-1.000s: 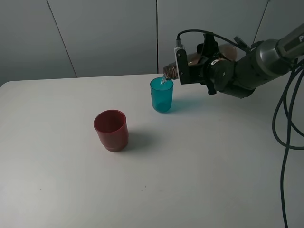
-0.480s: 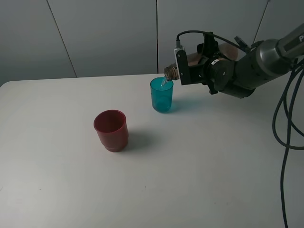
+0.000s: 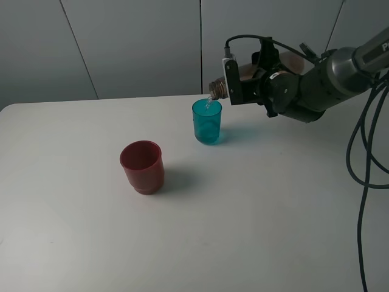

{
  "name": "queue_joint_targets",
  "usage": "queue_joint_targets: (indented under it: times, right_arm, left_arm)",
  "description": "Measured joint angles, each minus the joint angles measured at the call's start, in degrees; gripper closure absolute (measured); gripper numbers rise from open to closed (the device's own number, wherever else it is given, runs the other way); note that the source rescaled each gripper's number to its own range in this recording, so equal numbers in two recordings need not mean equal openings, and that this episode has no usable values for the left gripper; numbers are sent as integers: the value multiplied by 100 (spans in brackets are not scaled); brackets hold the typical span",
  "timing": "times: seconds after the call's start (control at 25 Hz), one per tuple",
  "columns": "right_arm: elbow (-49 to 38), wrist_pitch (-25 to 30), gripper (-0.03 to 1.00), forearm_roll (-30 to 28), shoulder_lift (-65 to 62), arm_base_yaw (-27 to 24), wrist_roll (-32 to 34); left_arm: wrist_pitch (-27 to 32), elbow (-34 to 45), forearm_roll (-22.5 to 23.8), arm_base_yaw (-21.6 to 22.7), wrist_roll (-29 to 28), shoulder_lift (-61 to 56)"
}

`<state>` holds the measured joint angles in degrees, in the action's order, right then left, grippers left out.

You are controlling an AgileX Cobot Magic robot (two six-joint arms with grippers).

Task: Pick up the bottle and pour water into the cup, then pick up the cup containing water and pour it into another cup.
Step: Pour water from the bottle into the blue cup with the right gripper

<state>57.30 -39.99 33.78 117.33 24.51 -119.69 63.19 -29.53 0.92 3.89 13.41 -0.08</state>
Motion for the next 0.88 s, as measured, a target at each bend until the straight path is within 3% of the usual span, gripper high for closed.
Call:
queue_joint_targets:
  times: [0.44, 0.88]
  right_arm:
    - [0, 0, 95, -24, 0, -11, 0]
    - [8, -45, 95, -522, 0, -44, 0]
  left_arm:
    - [0, 0, 0, 0, 0, 0]
    - [0, 0, 0, 0, 0, 0]
